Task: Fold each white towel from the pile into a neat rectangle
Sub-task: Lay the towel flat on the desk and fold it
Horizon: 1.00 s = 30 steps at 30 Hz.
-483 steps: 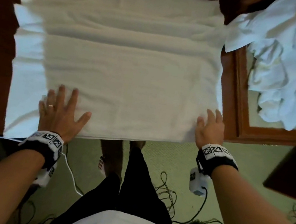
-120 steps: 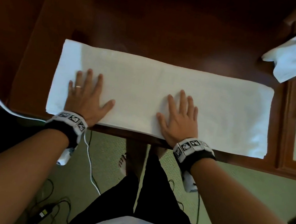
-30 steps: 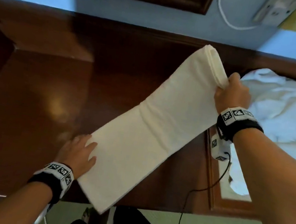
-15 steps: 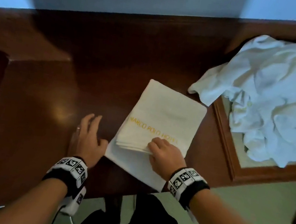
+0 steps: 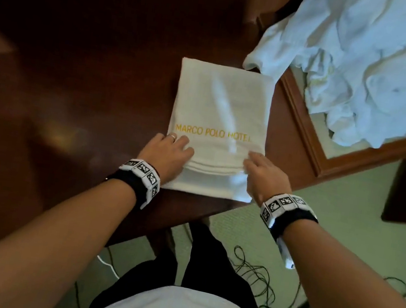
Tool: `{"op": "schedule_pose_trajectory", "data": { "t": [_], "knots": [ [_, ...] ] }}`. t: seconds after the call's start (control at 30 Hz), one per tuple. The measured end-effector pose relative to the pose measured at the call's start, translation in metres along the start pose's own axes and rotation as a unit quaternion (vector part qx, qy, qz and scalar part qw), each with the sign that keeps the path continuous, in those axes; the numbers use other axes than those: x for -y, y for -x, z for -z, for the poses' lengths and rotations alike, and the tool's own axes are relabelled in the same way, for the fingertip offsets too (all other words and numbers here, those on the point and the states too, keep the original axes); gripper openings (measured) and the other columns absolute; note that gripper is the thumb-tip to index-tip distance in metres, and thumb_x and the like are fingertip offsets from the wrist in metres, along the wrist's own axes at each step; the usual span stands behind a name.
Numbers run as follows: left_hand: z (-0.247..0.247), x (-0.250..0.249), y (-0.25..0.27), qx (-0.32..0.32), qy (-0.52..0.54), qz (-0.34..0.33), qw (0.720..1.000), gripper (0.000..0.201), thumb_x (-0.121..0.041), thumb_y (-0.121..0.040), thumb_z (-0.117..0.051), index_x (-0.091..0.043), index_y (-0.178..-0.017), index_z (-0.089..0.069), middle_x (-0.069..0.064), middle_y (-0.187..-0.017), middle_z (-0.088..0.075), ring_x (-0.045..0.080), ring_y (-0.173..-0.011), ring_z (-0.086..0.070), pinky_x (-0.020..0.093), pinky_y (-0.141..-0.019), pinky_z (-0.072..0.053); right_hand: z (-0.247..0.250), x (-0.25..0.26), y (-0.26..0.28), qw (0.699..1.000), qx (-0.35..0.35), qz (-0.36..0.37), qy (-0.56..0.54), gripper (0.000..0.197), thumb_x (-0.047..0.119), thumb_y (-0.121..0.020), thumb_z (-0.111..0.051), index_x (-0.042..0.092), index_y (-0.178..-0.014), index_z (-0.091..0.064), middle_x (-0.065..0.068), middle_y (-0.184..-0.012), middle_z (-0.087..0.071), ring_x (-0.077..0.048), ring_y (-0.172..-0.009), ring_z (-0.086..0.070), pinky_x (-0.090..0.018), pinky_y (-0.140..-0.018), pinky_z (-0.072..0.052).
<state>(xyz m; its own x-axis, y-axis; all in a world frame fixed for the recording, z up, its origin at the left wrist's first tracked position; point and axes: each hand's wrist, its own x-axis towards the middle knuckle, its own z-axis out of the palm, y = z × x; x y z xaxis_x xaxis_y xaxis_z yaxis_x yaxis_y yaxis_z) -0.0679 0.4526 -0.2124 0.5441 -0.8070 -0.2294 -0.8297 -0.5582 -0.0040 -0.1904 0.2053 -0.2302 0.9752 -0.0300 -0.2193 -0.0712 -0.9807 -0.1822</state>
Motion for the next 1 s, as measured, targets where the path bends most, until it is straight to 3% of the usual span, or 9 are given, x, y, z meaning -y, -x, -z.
{"op": "schedule_pose_trajectory", "data": {
  "t": [0.07,0.17,0.37,0.57,0.67,0.73,0.83,0.9,1.0],
  "knots": [
    [0.004,0.003,-0.001,-0.056,0.021,0.014,0.998,0.03,-0.016,-0.062,-0.077,-0.009,-0.089,-0.065,0.014,-0.091,-0.06,0.036,-0.075,-0.058,0.039,-0.059,-0.045,0.012,0.003,-0.003,0.997,-0.067,-0.039,-0.012,0.022,0.001,-0.07,-0.067,0.007,-0.09,-0.063,-0.012,-0.097,-0.062,-0.034,-0.087,-0.061,-0.033,-0.055,-0.044],
    [0.0,0.009,0.019,-0.125,0.08,0.034,0.988,0.028,-0.016,-0.066,-0.067,-0.006,-0.092,-0.064,0.016,-0.093,-0.057,0.037,-0.077,-0.055,0.042,-0.057,-0.048,0.015,0.012,0.007,0.994,-0.11,0.002,-0.005,0.026,0.013,-0.064,-0.07,0.008,-0.088,-0.061,-0.011,-0.09,-0.057,-0.033,-0.078,-0.054,-0.036,-0.058,-0.046],
    [-0.035,0.0,0.05,-0.023,0.09,0.001,0.996,0.035,-0.018,-0.064,-0.08,-0.012,-0.093,-0.061,0.011,-0.095,-0.055,0.036,-0.082,-0.055,0.042,-0.056,-0.052,-0.022,0.018,0.043,0.999,-0.005,-0.012,0.037,0.041,0.013,-0.06,-0.082,0.017,-0.095,-0.061,-0.004,-0.093,-0.055,-0.028,-0.08,-0.054,-0.033,-0.061,-0.044],
    [-0.038,-0.004,0.055,-0.083,0.096,-0.007,0.992,0.03,-0.002,-0.067,-0.073,-0.012,-0.089,-0.056,0.013,-0.087,-0.054,0.035,-0.074,-0.052,0.043,-0.054,-0.049,-0.013,0.031,0.038,0.999,-0.049,0.001,0.024,0.035,0.005,-0.054,-0.077,0.011,-0.083,-0.058,-0.008,-0.082,-0.055,-0.03,-0.07,-0.053,-0.036,-0.058,-0.041],
    [-0.04,-0.003,0.054,0.039,0.102,-0.053,0.993,0.04,-0.04,-0.073,-0.079,-0.022,-0.096,-0.052,0.006,-0.096,-0.052,0.032,-0.084,-0.051,0.041,-0.062,-0.05,-0.02,0.031,0.048,0.997,0.028,0.031,0.064,0.037,0.021,-0.056,-0.076,0.018,-0.088,-0.056,0.0,-0.085,-0.054,-0.026,-0.076,-0.054,-0.035,-0.063,-0.038],
    [-0.031,0.004,0.044,0.116,0.122,-0.038,0.985,0.054,-0.077,-0.075,-0.047,-0.027,-0.093,-0.051,0.0,-0.101,-0.051,0.025,-0.092,-0.051,0.04,-0.074,-0.049,-0.015,0.029,0.051,0.996,0.032,0.052,0.058,0.025,0.038,-0.07,-0.059,0.019,-0.087,-0.056,0.002,-0.084,-0.053,-0.025,-0.076,-0.053,-0.037,-0.067,-0.038],
    [-0.017,0.01,0.026,-0.009,0.166,-0.008,0.986,0.056,-0.072,-0.083,-0.034,-0.023,-0.084,-0.06,0.001,-0.089,-0.058,0.028,-0.085,-0.059,0.039,-0.072,-0.048,-0.004,0.031,0.034,0.996,-0.059,0.063,-0.01,0.026,0.037,-0.084,-0.046,0.015,-0.079,-0.058,-0.001,-0.076,-0.053,-0.028,-0.07,-0.052,-0.039,-0.066,-0.038],
    [-0.019,0.009,0.014,-0.129,0.118,0.005,0.985,0.048,-0.059,-0.09,-0.044,-0.018,-0.096,-0.068,0.005,-0.093,-0.062,0.032,-0.084,-0.06,0.041,-0.07,-0.046,-0.003,0.036,0.011,0.991,-0.124,0.031,-0.034,0.029,0.034,-0.09,-0.046,0.012,-0.091,-0.064,-0.005,-0.089,-0.059,-0.03,-0.08,-0.055,-0.039,-0.069,-0.041],
    [-0.031,-0.002,0.001,-0.089,0.09,0.038,0.991,0.059,-0.059,-0.091,-0.039,-0.024,-0.136,-0.054,0.008,-0.139,-0.053,0.034,-0.121,-0.05,0.045,-0.091,-0.041,-0.015,0.047,-0.016,0.994,-0.078,-0.076,-0.031,0.053,0.047,-0.096,-0.038,0.021,-0.141,-0.047,-0.01,-0.148,-0.043,-0.033,-0.133,-0.041,-0.048,-0.099,-0.037]
  ]
}}
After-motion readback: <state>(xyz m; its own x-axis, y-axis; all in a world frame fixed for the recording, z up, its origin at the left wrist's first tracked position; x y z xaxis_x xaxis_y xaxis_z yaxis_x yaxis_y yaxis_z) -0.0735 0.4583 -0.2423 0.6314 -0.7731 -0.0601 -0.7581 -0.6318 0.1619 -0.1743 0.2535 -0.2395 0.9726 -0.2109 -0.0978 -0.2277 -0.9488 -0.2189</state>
